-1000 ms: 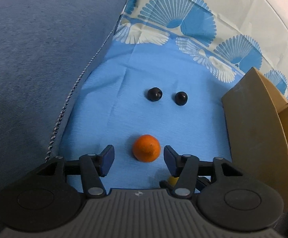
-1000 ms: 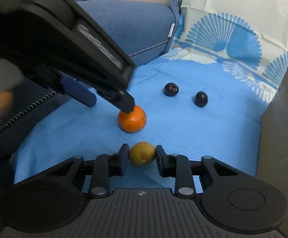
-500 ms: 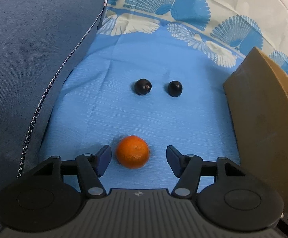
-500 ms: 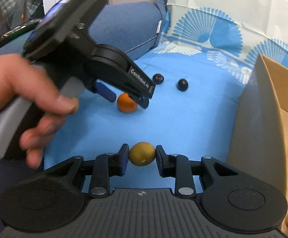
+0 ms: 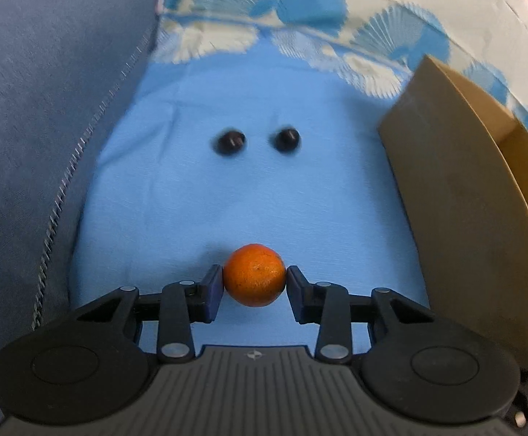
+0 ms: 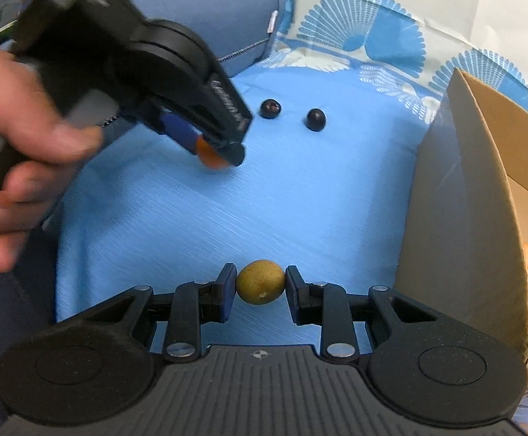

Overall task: Organize fruits
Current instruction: 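Grasp a small orange with the left gripper while the right gripper grasps a yellow-green fruit, then lift the orange in the left gripper while the right gripper lifts the yellow-green fruit toward the box, then carry the orange in the left gripper while the right gripper holds the yellow-green fruit over the box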

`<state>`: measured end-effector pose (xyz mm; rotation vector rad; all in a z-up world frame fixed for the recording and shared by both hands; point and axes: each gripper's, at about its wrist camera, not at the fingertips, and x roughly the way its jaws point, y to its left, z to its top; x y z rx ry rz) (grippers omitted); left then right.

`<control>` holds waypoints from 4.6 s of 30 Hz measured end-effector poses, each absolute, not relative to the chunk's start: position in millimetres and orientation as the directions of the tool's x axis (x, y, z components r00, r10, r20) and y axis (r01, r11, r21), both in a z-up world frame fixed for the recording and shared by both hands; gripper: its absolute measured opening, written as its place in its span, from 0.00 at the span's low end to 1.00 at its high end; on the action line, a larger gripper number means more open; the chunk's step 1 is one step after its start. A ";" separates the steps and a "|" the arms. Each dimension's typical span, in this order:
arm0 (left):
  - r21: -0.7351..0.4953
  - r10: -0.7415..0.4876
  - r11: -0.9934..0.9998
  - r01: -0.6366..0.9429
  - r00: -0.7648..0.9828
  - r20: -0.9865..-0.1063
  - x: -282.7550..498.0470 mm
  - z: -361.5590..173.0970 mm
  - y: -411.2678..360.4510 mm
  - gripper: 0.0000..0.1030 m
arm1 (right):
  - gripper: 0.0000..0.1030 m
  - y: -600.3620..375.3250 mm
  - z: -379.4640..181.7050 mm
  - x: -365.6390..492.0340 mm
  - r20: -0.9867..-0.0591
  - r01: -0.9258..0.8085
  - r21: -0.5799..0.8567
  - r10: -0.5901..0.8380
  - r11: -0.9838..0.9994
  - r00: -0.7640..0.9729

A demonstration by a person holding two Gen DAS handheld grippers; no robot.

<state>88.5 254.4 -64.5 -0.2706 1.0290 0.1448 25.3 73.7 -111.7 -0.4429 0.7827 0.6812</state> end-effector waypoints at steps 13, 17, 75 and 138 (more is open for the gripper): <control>-0.063 -0.014 0.990 -0.123 0.361 -0.932 88.4 -80.1 221.9 0.41 | 0.30 71.3 -117.5 20.7 -0.785 -0.682 -0.139 0.340 0.718 0.518; -0.053 -0.008 0.992 -0.113 0.362 -0.932 88.1 -82.5 220.7 0.41 | 0.30 71.8 -120.1 22.2 -0.793 -0.677 -0.148 0.322 0.721 0.517; -0.160 -0.015 0.974 -0.160 0.660 -0.751 50.2 -31.6 238.8 0.41 | 0.30 -106.4 48.5 9.0 -0.334 -0.350 0.026 0.338 0.936 0.880; -0.008 -0.013 1.000 0.010 0.761 -0.649 35.1 28.3 86.4 0.41 | 0.30 -197.9 20.4 89.0 -0.221 -0.302 0.161 0.332 0.940 0.917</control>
